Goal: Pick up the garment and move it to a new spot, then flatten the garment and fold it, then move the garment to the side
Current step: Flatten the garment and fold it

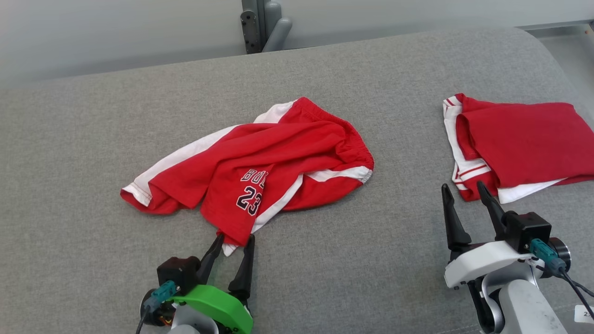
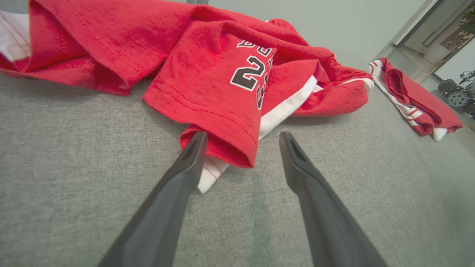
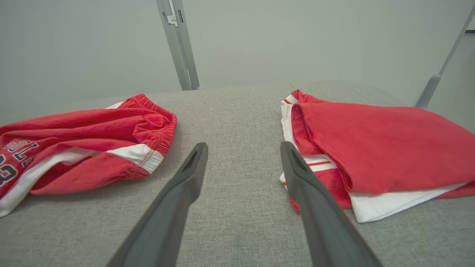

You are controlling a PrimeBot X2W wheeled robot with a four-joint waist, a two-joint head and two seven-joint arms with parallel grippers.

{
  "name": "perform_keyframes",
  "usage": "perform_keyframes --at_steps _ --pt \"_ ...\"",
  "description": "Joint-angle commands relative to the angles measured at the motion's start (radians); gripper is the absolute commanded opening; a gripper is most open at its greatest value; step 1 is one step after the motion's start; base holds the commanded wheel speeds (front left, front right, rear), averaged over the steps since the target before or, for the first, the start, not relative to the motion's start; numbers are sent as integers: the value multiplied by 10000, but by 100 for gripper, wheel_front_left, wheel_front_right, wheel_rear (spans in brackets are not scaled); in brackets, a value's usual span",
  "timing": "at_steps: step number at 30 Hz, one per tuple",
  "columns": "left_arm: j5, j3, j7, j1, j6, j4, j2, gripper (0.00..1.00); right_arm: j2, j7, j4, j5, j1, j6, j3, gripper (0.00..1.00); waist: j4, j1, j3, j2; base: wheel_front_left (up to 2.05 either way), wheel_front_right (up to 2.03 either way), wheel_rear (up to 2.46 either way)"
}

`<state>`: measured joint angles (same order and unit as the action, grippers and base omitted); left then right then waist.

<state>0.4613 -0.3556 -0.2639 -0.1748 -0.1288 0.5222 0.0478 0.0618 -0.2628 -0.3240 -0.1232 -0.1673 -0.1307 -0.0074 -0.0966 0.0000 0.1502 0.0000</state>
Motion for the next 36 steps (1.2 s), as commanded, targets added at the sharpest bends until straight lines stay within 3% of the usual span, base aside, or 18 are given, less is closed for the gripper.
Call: perform_keyframes --at_steps 1,16,17,18,19,28,36 --pt "28 97 -1 -148 -35 95 53 100 -5 -23 -3 42 -67 1 -29 100 -184 0 237 0 0 0 0" --pt "-262 224 -1 -195 -35 -623 51 100 -70 -23 -52 4 -229 1 115 100 -149 0 427 0 0 0 0" --pt "-305 226 -1 -184 -35 -605 51 47 -76 -23 -62 -7 -231 1 124 100 -171 0 430 0 0 0 0" --pt "-399 264 -1 -211 -35 -657 51 8 -76 -23 -82 -23 -227 1 109 100 -187 0 436 0 0 0 0" --pt "-493 388 -1 -255 -35 -792 51 0 -77 -23 -95 -52 -223 1 75 100 -196 0 440 0 0 0 0" --pt "-1175 1629 -1 -597 -34 -2034 255 0 -92 -23 -101 -103 -162 1 -209 100 39 0 545 0 0 0 0" --pt "-1438 2586 -3 -1988 -34 -607 1382 0 -97 -23 -185 -175 -533 1 188 100 8 0 1032 0 0 0 0"
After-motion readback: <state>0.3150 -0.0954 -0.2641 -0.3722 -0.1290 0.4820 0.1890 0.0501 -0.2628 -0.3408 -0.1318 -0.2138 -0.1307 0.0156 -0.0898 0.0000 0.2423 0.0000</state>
